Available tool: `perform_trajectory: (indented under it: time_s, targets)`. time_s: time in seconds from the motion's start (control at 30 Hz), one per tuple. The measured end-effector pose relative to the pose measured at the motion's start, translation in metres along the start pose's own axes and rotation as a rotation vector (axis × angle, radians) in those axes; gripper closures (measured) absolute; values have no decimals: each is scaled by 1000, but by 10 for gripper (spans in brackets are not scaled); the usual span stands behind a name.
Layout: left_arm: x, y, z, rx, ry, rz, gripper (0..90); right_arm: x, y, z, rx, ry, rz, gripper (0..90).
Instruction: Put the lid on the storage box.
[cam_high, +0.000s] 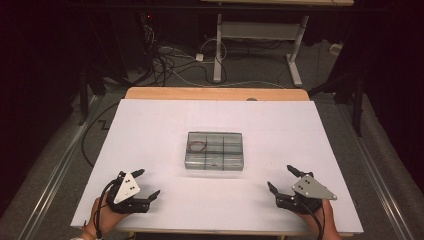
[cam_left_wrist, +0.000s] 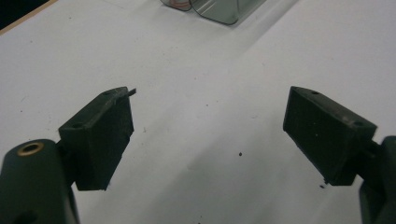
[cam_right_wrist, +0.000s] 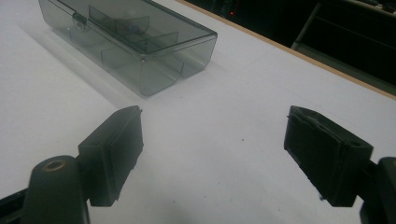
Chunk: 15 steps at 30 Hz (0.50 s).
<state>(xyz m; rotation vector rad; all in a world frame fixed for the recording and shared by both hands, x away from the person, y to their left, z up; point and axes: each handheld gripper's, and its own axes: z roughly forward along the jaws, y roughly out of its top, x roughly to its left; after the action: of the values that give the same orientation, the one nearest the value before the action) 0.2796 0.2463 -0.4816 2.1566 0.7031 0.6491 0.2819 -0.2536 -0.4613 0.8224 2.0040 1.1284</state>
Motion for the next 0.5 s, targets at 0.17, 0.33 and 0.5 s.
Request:
perform_trajectory:
  time_s: [0.17, 0.33, 0.5]
  targets:
    - [1, 0, 0, 4, 1, -5, 154, -1, 1, 0, -1, -8, 0, 201]
    - [2, 1, 0, 1, -3, -14, 154, -1, -1, 2, 7, 2, 13, 201]
    - [2, 1, 1, 15, 4, -11, 154, -1, 0, 1, 1, 8, 10, 201]
